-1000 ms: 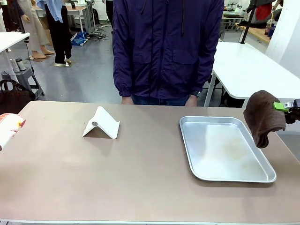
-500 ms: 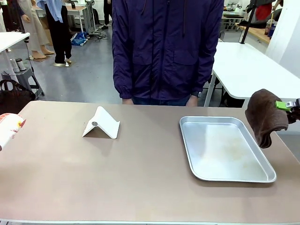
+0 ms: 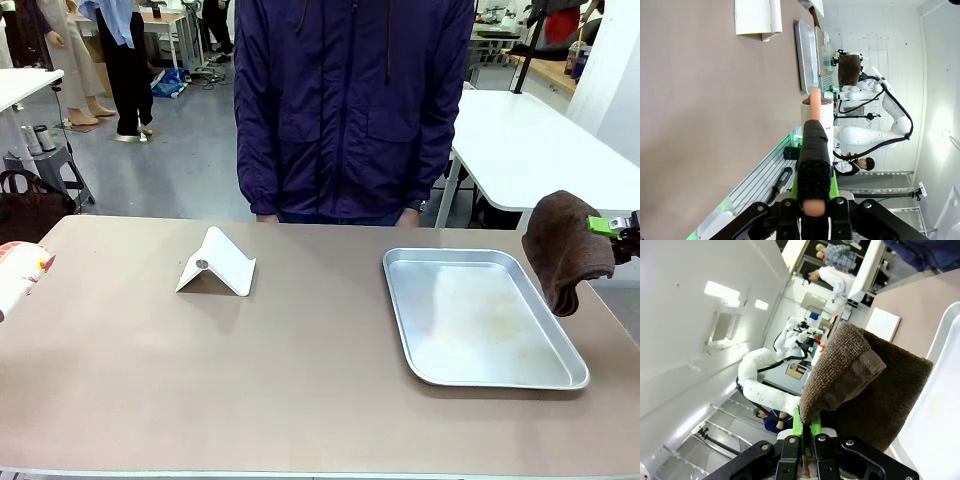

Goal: Clean the surface of the table.
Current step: Return the Lint Roller and towel to their original positions.

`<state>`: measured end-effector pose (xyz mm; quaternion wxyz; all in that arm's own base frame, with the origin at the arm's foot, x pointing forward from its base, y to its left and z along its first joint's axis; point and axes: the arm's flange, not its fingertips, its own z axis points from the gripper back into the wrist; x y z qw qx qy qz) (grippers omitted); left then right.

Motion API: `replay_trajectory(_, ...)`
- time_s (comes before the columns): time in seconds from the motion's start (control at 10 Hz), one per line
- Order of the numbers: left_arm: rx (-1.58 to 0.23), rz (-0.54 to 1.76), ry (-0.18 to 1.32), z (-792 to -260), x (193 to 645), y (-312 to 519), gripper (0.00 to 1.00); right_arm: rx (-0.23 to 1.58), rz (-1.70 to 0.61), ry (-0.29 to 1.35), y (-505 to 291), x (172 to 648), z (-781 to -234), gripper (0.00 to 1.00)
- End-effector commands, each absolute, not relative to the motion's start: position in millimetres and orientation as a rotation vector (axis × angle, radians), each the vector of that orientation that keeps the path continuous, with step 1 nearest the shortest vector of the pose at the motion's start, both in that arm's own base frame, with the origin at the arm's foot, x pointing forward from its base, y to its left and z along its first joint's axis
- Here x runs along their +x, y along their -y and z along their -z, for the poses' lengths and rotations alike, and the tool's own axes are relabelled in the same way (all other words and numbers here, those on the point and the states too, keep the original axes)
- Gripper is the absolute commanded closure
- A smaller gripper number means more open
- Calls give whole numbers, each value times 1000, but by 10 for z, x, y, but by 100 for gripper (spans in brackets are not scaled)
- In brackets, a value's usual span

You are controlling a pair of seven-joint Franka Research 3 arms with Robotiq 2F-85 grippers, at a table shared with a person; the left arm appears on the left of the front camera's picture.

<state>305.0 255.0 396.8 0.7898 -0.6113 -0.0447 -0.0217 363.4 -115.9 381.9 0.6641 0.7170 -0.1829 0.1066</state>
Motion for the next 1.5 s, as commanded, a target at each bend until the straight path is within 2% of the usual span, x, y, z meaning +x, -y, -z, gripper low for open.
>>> replay_trajectory(0.0,-1333,36,110,-4011,3062,-2548,78,1633,-247,421,1185,3635,-3862,93)
replay_trajectory(0.8,-1287,11,88,-4028,3051,-2456,78,1628,-257,413,1117,3618,-3840,93)
replay_trajectory(1.2,-1144,122,24,-4397,3356,-1713,78,1519,-342,368,487,3703,-3995,93)
replay_trajectory(1.4,-1086,45,57,-4626,3534,-1271,78,1440,-396,310,-73,3910,-4143,93)
